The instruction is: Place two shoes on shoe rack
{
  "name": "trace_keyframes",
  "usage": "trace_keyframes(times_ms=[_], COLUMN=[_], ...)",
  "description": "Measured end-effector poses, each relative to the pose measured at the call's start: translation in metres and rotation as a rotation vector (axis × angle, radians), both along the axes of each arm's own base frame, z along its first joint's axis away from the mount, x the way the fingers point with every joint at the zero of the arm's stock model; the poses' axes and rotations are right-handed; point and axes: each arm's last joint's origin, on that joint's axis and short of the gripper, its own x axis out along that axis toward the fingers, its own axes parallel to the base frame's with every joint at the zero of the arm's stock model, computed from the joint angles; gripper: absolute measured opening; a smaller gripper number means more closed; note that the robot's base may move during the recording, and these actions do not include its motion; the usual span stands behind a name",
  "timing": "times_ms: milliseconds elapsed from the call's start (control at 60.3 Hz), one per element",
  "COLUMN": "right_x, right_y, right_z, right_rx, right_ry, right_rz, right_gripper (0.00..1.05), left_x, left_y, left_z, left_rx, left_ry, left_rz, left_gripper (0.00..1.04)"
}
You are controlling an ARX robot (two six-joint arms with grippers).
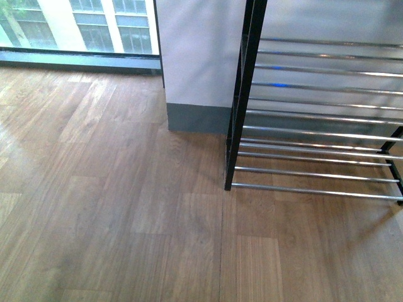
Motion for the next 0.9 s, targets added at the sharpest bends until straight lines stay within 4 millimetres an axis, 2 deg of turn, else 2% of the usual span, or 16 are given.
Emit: trace_keyframes(times_ms=[895], right_x=[-0.0001], right_y=[0.0000], right_z=[0.0002], right_rx=[0.000], right_ry=[-0.002], right_rz=[0.000], right_gripper=[0.02], left_x=[0.0001], left_y=[-0.0001], left_z=[0.0001], left_rx=[0.000], left_ry=[0.000], left_rz=[-0.003], left_gripper=[0.02])
